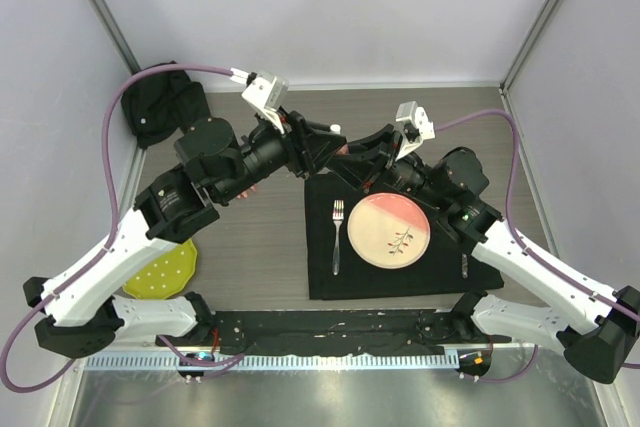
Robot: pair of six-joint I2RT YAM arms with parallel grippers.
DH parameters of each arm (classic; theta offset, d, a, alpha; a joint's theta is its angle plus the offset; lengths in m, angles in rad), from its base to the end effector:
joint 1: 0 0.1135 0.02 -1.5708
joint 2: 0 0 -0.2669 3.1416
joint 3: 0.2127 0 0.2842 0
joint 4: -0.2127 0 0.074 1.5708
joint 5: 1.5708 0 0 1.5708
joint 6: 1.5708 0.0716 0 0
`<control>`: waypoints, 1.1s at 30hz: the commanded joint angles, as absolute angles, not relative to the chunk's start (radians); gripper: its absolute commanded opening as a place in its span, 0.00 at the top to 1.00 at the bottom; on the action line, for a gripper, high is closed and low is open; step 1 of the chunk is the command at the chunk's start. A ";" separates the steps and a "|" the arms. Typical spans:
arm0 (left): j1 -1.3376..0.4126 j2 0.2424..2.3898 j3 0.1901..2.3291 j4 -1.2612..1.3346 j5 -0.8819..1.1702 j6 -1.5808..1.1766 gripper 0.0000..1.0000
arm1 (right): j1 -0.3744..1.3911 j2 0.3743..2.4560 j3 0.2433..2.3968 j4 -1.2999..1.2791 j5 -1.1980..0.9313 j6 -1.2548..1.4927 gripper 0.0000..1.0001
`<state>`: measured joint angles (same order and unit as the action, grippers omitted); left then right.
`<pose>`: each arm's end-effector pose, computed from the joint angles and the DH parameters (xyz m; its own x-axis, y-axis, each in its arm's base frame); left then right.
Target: Paint the nails
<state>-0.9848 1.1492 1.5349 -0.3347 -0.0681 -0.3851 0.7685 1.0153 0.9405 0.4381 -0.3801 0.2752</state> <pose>0.1649 -0.2396 0.5245 -0.2720 -0.2679 -0.9243 0.7461 0.5479 -0.3784 0.1915 0.2221 0.4293 0.0027 0.3536 -0.9354 -0.9305 0.3434 0.1271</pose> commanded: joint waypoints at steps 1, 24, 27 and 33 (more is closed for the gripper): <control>-0.989 1.152 1.566 -0.322 -0.037 -0.382 0.59 | 0.765 1.006 0.991 0.483 -0.371 0.276 0.99; -0.960 1.052 1.252 0.174 0.662 -0.501 1.00 | 0.765 1.113 1.014 1.067 -0.852 0.921 0.99; -0.947 1.074 1.203 0.279 0.784 -0.572 1.00 | 0.764 1.257 1.090 1.573 -0.926 1.356 0.99; -0.919 1.106 1.262 0.172 0.842 -0.534 1.00 | 0.733 1.282 1.117 1.623 -0.968 1.394 0.99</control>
<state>-0.9081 1.0374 1.2640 0.3252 0.6193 -0.5259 0.7620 1.2709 1.0782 1.2678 -0.9665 1.2118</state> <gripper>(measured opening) 0.213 0.298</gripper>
